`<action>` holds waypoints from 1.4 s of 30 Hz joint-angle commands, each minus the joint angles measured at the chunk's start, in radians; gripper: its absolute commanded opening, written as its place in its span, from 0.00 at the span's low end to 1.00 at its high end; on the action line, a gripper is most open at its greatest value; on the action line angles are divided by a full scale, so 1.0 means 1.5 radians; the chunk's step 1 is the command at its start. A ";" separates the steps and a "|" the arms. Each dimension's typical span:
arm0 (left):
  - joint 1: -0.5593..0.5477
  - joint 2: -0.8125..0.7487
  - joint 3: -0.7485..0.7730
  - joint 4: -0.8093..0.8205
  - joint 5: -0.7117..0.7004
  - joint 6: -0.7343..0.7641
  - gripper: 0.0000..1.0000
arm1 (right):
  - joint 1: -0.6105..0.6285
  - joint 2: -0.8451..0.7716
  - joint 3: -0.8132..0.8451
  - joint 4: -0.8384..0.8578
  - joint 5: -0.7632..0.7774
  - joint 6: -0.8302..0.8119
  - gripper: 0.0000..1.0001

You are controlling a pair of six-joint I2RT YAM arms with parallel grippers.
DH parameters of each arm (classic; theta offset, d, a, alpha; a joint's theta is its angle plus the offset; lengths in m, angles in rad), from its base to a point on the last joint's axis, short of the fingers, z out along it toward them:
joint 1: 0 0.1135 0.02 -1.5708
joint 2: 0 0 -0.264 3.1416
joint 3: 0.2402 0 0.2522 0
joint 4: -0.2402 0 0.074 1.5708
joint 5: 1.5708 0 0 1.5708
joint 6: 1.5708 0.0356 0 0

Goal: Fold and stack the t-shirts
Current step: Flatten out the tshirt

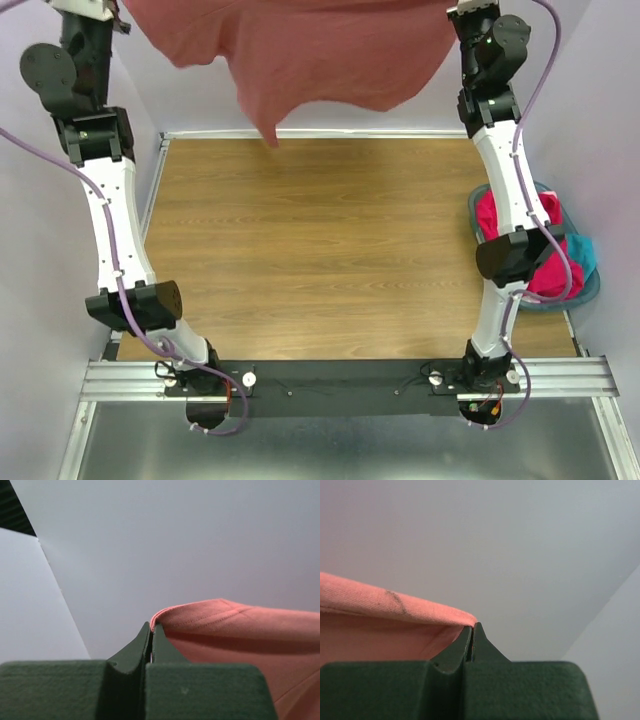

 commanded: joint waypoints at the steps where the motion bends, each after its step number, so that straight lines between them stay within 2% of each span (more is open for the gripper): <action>1: 0.008 -0.050 -0.215 0.084 -0.007 0.039 0.00 | -0.021 0.011 -0.097 0.072 -0.050 -0.005 0.01; 3: 0.007 -0.081 -0.303 0.106 0.002 0.067 0.00 | -0.021 0.003 -0.183 0.080 -0.082 0.001 0.00; 4: 0.005 -0.084 -0.377 0.106 0.002 0.076 0.00 | -0.021 0.001 -0.211 0.083 -0.090 0.002 0.00; 7: 0.003 -0.102 -0.506 0.109 -0.008 0.108 0.00 | -0.020 0.004 -0.286 0.089 -0.097 0.009 0.01; 12: 0.005 -0.117 -0.626 0.109 -0.055 0.164 0.00 | -0.022 -0.009 -0.395 0.088 -0.112 -0.003 0.00; 15: 0.010 -0.116 -0.631 0.092 -0.055 0.175 0.00 | -0.021 -0.022 -0.422 0.086 -0.113 0.001 0.00; 23: 0.029 -0.114 -0.519 -0.090 0.024 0.226 0.00 | -0.021 -0.088 -0.474 0.052 -0.093 -0.021 0.00; 27: 0.044 -0.177 -0.518 -0.181 0.063 0.304 0.00 | -0.022 -0.209 -0.576 0.033 -0.092 -0.067 0.01; 28: 0.047 -0.208 -0.520 -0.263 0.092 0.378 0.00 | -0.022 -0.232 -0.624 0.026 -0.096 -0.074 0.01; 30: 0.057 -0.243 -0.531 -0.348 0.123 0.462 0.00 | -0.023 -0.288 -0.673 -0.001 -0.102 -0.081 0.01; 31: 0.059 -0.285 -0.563 -0.406 0.141 0.533 0.00 | -0.022 -0.344 -0.717 -0.015 -0.115 -0.090 0.00; 36: 0.066 -0.419 -0.695 -0.566 0.167 0.735 0.00 | -0.022 -0.500 -0.879 -0.144 -0.175 -0.156 0.01; 40: 0.066 -0.519 -0.811 -0.732 0.151 0.914 0.00 | -0.022 -0.624 -1.009 -0.242 -0.212 -0.231 0.01; 42: 0.066 -0.563 -0.850 -0.823 0.127 1.012 0.23 | -0.022 -0.666 -1.067 -0.317 -0.222 -0.262 0.16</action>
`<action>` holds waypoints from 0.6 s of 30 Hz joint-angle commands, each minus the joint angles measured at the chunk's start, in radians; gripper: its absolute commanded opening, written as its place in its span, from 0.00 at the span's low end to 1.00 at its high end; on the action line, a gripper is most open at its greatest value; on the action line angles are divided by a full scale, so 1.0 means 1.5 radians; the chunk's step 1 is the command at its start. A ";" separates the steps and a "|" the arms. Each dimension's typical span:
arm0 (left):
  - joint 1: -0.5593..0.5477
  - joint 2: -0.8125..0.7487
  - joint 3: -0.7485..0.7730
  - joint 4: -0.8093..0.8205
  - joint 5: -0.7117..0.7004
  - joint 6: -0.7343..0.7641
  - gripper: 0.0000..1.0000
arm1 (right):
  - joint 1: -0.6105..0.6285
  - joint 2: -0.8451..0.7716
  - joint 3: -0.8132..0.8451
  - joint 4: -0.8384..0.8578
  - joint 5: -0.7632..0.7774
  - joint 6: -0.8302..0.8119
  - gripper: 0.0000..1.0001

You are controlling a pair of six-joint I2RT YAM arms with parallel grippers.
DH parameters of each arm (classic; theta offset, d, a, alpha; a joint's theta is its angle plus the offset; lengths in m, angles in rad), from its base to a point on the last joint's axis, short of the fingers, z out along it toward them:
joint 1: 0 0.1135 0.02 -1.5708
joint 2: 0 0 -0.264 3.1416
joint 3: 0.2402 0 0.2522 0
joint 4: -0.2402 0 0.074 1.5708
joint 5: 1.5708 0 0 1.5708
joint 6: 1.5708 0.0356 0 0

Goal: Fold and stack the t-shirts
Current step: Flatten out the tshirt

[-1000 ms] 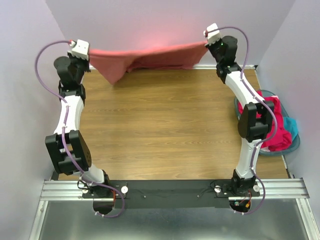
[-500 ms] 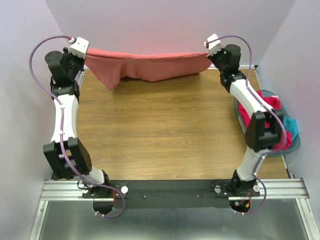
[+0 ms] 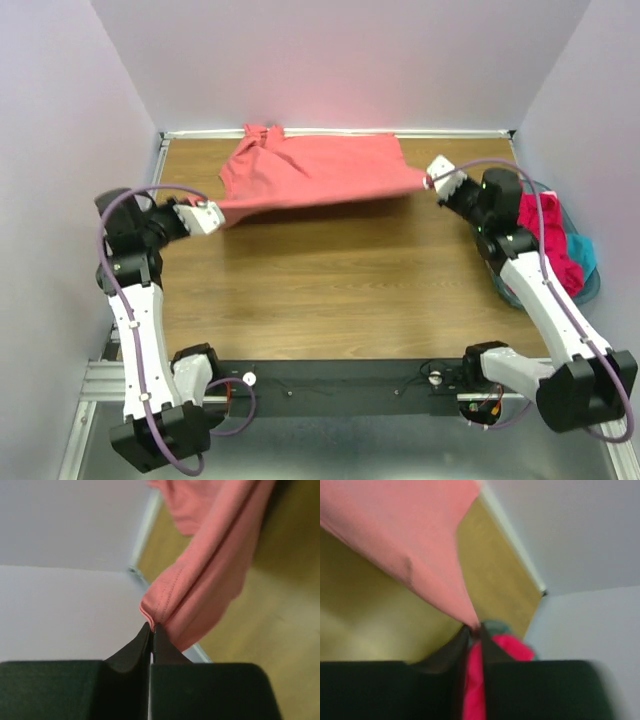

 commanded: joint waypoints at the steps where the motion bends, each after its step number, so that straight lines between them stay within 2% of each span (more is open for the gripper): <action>1: 0.008 -0.067 -0.076 -0.264 -0.018 0.262 0.36 | -0.005 -0.087 -0.118 -0.213 -0.045 -0.099 0.31; 2: 0.007 -0.081 -0.085 -0.283 -0.024 0.274 0.49 | -0.006 -0.108 -0.130 -0.234 -0.046 -0.101 0.44; 3: 0.008 -0.108 -0.086 -0.318 -0.024 0.292 0.66 | -0.005 -0.149 -0.139 -0.266 -0.053 -0.098 0.68; 5: 0.008 -0.123 -0.077 -0.335 -0.011 0.290 0.78 | -0.005 -0.174 -0.134 -0.288 -0.061 -0.087 0.85; 6: 0.008 -0.126 -0.071 -0.336 -0.003 0.280 0.80 | -0.005 -0.180 -0.129 -0.299 -0.065 -0.079 0.92; 9: 0.008 -0.102 -0.056 -0.316 0.017 0.219 0.80 | -0.005 -0.137 -0.089 -0.301 -0.060 -0.025 0.96; 12: 0.008 -0.040 -0.053 -0.248 0.025 0.109 0.77 | -0.005 -0.031 -0.033 -0.302 -0.055 0.024 0.95; 14: 0.008 0.022 -0.052 -0.173 0.013 0.005 0.72 | -0.005 0.056 0.016 -0.306 -0.059 0.075 0.94; 17: 0.008 0.131 -0.026 -0.111 -0.001 -0.086 0.61 | -0.004 0.177 0.065 -0.313 -0.054 0.137 0.86; 18: 0.008 0.161 -0.014 -0.098 -0.001 -0.147 0.59 | -0.003 0.204 0.101 -0.320 -0.054 0.153 0.83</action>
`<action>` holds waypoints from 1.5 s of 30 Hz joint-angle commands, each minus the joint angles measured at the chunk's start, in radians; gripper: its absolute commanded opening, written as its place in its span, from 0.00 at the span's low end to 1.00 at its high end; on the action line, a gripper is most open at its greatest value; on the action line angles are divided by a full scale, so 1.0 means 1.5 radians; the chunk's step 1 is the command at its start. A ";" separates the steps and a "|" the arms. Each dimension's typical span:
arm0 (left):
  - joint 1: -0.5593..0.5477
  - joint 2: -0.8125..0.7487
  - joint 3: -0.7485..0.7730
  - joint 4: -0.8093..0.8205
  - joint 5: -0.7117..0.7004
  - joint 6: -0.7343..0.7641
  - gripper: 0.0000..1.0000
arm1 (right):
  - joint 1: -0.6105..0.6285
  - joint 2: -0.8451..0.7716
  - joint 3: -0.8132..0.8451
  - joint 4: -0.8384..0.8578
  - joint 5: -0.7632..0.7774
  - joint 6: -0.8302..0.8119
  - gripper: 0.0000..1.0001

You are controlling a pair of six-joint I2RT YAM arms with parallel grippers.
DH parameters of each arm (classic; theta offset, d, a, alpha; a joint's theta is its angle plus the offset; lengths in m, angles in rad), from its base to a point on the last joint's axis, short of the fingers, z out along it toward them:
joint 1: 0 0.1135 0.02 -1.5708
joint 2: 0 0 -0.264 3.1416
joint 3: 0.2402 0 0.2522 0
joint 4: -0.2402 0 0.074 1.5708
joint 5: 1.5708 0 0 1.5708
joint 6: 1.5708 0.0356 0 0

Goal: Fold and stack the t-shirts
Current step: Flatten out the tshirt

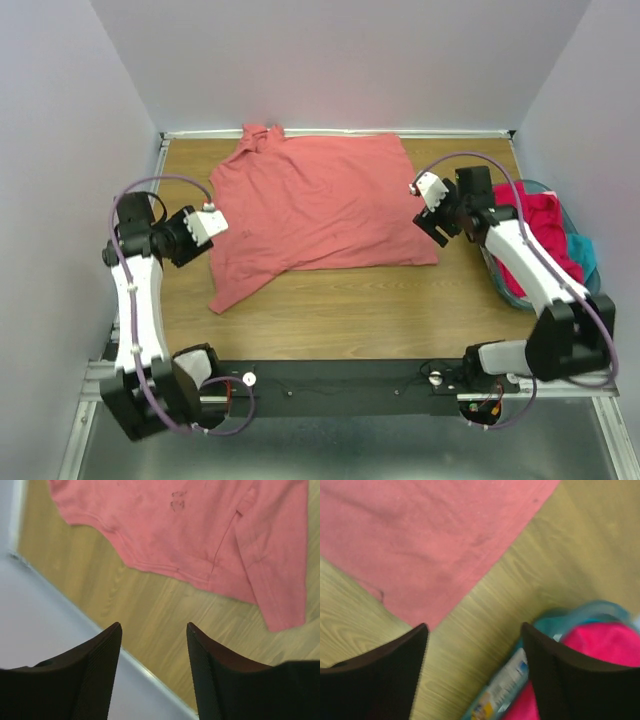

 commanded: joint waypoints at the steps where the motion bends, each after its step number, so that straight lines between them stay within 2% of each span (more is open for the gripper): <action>1: 0.004 0.128 0.047 0.109 -0.003 -0.228 0.51 | -0.003 0.119 0.087 -0.046 -0.009 0.134 0.76; 4: 0.003 0.260 0.095 0.127 0.007 -0.300 0.45 | 0.001 0.202 0.129 -0.055 -0.012 0.169 0.68; 7: -0.006 0.320 0.118 0.144 0.002 -0.336 0.43 | 0.016 0.266 0.145 -0.057 0.001 0.188 0.64; 10: -0.012 0.386 0.139 0.108 0.029 -0.311 0.43 | 0.024 0.323 0.159 -0.060 0.022 0.203 0.61; 12: -0.029 0.389 0.136 0.075 0.050 -0.280 0.43 | 0.023 0.343 0.159 -0.063 0.026 0.209 0.59; 15: -0.070 0.371 0.105 0.047 0.053 -0.249 0.50 | 0.023 0.349 0.152 -0.066 0.014 0.223 0.59; 25: -0.182 0.414 0.044 0.086 0.028 -0.290 0.65 | 0.023 0.337 0.161 -0.076 0.013 0.233 0.59; 33: -0.231 0.450 0.034 0.090 0.039 -0.299 0.66 | 0.022 0.332 0.153 -0.078 0.027 0.225 0.59; 35: -0.235 0.454 0.035 0.082 0.044 -0.295 0.61 | 0.023 0.330 0.153 -0.079 0.030 0.223 0.59; 36: -0.237 0.453 0.036 0.077 0.045 -0.285 0.56 | 0.023 0.330 0.153 -0.079 0.032 0.222 0.59; 37: -0.241 0.445 0.036 0.065 0.052 -0.281 0.44 | 0.023 0.329 0.153 -0.079 0.034 0.221 0.59; 39: -0.246 0.432 0.035 0.047 0.063 -0.257 0.35 | 0.023 0.328 0.153 -0.079 0.036 0.219 0.59; 40: -0.259 0.415 0.032 0.025 0.073 -0.247 0.24 | 0.023 0.328 0.153 -0.079 0.039 0.218 0.59; 41: -0.264 0.405 0.026 0.017 0.076 -0.239 0.20 | 0.023 0.328 0.153 -0.080 0.039 0.218 0.59; 43: -0.279 0.381 0.017 0.010 0.075 -0.225 0.15 | 0.023 0.327 0.153 -0.080 0.040 0.217 0.59; 45: -0.304 0.343 -0.001 0.004 0.069 -0.223 0.15 | 0.023 0.327 0.152 -0.080 0.040 0.217 0.59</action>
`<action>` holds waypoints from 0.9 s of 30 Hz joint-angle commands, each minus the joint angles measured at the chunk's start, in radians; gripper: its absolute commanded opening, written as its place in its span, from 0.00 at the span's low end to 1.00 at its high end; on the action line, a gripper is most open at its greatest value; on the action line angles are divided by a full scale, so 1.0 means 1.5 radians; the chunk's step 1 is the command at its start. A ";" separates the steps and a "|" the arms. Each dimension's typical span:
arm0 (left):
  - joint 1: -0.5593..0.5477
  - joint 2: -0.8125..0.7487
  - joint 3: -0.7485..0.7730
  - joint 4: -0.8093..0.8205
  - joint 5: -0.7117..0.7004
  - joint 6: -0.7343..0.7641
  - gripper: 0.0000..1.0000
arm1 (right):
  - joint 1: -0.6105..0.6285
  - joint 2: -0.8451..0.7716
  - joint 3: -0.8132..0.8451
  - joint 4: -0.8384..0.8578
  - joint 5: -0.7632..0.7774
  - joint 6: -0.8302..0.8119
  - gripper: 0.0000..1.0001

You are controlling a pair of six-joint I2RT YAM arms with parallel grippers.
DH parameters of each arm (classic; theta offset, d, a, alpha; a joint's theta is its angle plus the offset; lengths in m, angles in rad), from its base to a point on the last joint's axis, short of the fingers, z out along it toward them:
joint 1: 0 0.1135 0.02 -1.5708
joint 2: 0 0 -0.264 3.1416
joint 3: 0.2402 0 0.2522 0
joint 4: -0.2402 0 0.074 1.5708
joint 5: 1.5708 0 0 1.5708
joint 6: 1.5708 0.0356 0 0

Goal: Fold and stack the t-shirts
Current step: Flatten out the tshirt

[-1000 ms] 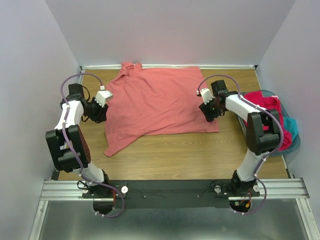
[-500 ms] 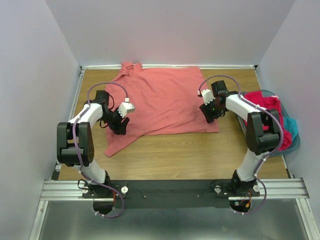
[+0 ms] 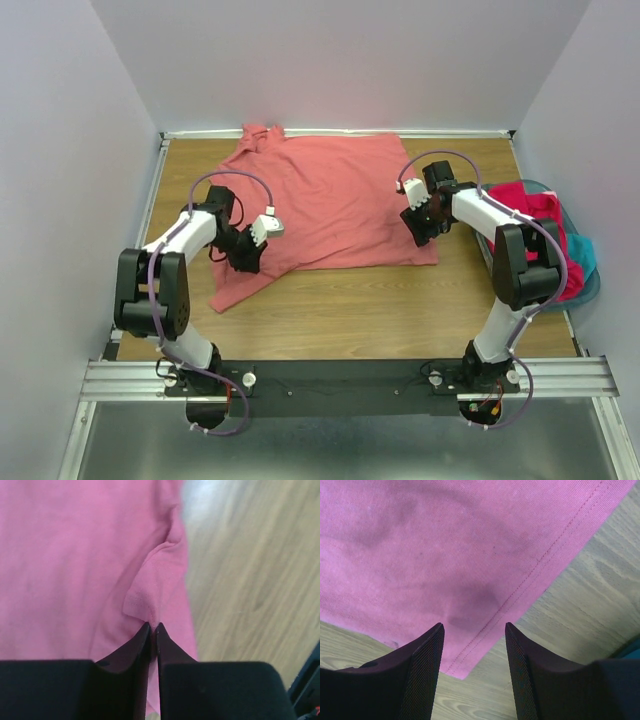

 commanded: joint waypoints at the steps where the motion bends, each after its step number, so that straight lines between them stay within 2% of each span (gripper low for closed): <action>1: -0.043 -0.091 -0.028 -0.046 0.030 0.032 0.15 | 0.003 -0.021 0.005 -0.012 0.015 -0.005 0.59; 3: -0.080 -0.114 -0.046 -0.053 0.029 0.031 0.16 | 0.004 -0.022 0.004 -0.013 0.015 -0.007 0.59; 6: -0.130 -0.159 -0.048 -0.054 0.016 0.025 0.30 | 0.003 -0.022 0.002 -0.013 0.016 -0.008 0.59; 7: -0.150 -0.172 -0.045 -0.069 0.012 0.027 0.37 | 0.003 -0.023 0.002 -0.014 0.016 -0.009 0.59; 8: -0.169 -0.173 -0.042 -0.079 0.003 0.035 0.40 | 0.003 -0.023 0.002 -0.014 0.017 -0.010 0.59; 9: -0.213 -0.174 -0.041 -0.088 -0.004 0.032 0.41 | 0.003 -0.023 0.003 -0.014 0.017 -0.010 0.59; 11: -0.251 -0.167 -0.044 -0.114 -0.023 0.028 0.47 | 0.003 -0.020 0.006 -0.015 0.021 -0.013 0.59; 14: -0.296 -0.172 -0.054 -0.119 -0.054 0.026 0.47 | 0.003 -0.015 0.016 -0.016 0.025 -0.013 0.59; 16: -0.293 -0.184 -0.045 -0.108 -0.070 0.010 0.47 | 0.003 -0.014 0.022 -0.017 0.026 -0.012 0.59; 19: -0.220 -0.206 -0.005 -0.087 -0.044 0.008 0.47 | 0.003 -0.008 0.029 -0.017 0.026 -0.010 0.59; 21: -0.144 -0.185 0.037 -0.083 -0.019 -0.004 0.47 | 0.002 -0.003 0.031 -0.018 0.025 -0.006 0.58; 23: -0.114 -0.152 0.050 -0.040 -0.059 -0.029 0.47 | 0.003 -0.002 0.032 -0.018 0.021 -0.005 0.58; 27: -0.114 -0.109 0.024 0.026 -0.138 -0.047 0.43 | 0.002 0.001 0.038 -0.020 0.023 0.001 0.54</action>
